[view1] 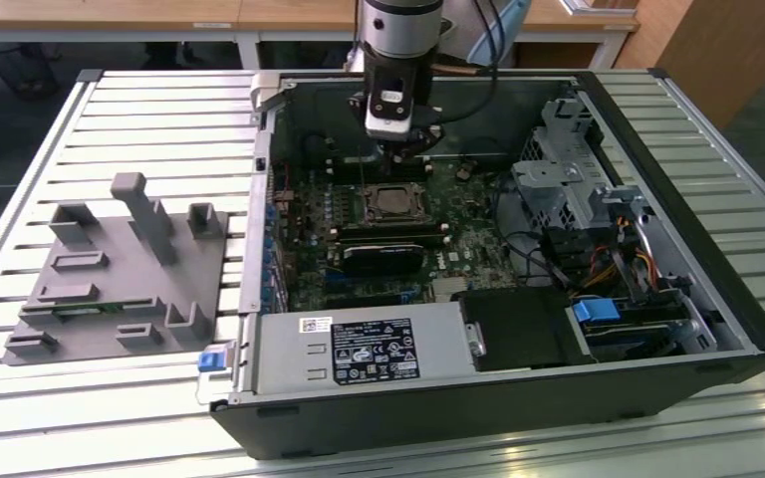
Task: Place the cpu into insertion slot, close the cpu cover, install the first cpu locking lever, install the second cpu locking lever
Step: 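Install the first cpu locking lever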
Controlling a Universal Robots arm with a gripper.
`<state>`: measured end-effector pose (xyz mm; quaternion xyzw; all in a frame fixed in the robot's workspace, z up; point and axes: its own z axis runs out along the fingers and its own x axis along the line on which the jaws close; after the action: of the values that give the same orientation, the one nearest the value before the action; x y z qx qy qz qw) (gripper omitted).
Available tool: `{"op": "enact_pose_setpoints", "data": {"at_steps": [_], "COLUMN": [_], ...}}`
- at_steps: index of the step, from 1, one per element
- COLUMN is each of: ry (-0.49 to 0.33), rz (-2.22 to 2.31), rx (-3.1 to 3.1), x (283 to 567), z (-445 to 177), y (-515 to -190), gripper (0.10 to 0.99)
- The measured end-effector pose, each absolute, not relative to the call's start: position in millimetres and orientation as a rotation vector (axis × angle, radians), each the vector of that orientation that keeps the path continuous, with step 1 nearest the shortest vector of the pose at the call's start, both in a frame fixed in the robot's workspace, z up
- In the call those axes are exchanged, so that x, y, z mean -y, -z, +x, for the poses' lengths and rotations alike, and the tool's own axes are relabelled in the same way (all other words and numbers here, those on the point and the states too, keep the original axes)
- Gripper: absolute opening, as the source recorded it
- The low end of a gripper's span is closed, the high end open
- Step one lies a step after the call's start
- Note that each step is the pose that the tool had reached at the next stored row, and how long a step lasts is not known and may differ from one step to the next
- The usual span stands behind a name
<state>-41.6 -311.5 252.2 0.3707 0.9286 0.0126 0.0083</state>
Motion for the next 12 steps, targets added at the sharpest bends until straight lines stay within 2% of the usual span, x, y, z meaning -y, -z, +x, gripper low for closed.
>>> {"op": "enact_pose_setpoints", "data": {"at_steps": [12], "ry": [-0.042], "rz": [0.902], "rx": [-2.994], "x": [311.5], "z": [-41.6], "y": [-252.2], "gripper": [0.122]}}
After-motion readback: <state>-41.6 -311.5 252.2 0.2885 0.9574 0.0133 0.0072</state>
